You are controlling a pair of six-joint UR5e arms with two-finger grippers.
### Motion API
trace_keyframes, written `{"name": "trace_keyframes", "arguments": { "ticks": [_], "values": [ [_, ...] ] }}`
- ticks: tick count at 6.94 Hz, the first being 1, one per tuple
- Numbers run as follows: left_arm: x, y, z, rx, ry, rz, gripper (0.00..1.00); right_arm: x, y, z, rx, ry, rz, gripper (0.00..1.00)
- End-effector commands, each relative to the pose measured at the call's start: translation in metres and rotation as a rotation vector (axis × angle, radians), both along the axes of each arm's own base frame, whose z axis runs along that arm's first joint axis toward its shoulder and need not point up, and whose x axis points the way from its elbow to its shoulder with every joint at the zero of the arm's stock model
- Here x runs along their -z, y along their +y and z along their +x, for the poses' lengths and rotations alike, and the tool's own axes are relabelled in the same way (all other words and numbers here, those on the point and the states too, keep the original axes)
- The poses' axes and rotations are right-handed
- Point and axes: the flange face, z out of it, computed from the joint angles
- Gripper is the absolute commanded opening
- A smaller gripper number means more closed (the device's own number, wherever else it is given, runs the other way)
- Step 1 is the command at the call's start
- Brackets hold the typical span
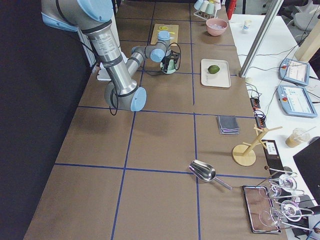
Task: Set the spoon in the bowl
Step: 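Slide the green bowl with the right gripper toward the table center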
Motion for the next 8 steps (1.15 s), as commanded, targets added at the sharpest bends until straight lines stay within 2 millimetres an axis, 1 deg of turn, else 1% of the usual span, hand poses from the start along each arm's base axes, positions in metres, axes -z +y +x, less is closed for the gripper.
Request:
{"name": "trace_keyframes", "arguments": {
  "ticks": [1,2,3,4,5,6,7,8],
  "values": [
    [-0.003,0.0,0.0,0.0,-0.001,-0.006,1.0,-0.001,0.002,-0.004,0.0,0.003,0.0,0.18],
    [-0.004,0.0,0.0,0.0,-0.001,-0.007,1.0,-0.005,0.002,-0.004,0.004,0.01,-0.001,0.58],
    [-0.004,0.0,0.0,0.0,-0.001,-0.007,1.0,-0.004,0.001,-0.001,0.006,0.008,0.006,1.0],
    [-0.005,0.0,0.0,-0.001,-0.002,-0.009,1.0,0.001,-0.008,0.008,0.002,-0.003,0.009,1.0],
    [-0.006,0.0,0.0,-0.003,-0.002,-0.008,1.0,0.009,-0.014,0.021,0.0,-0.021,0.005,1.0],
    [-0.004,-0.001,0.0,-0.004,-0.001,-0.003,1.0,0.014,-0.033,0.043,0.008,-0.047,-0.012,1.0],
    [0.009,-0.004,0.0,-0.004,-0.002,0.023,1.0,0.006,-0.05,0.061,0.028,-0.047,-0.005,1.0],
    [0.014,-0.013,0.0,-0.007,-0.007,0.059,1.0,-0.013,-0.072,0.095,0.068,-0.042,0.034,1.0]
  ]
}}
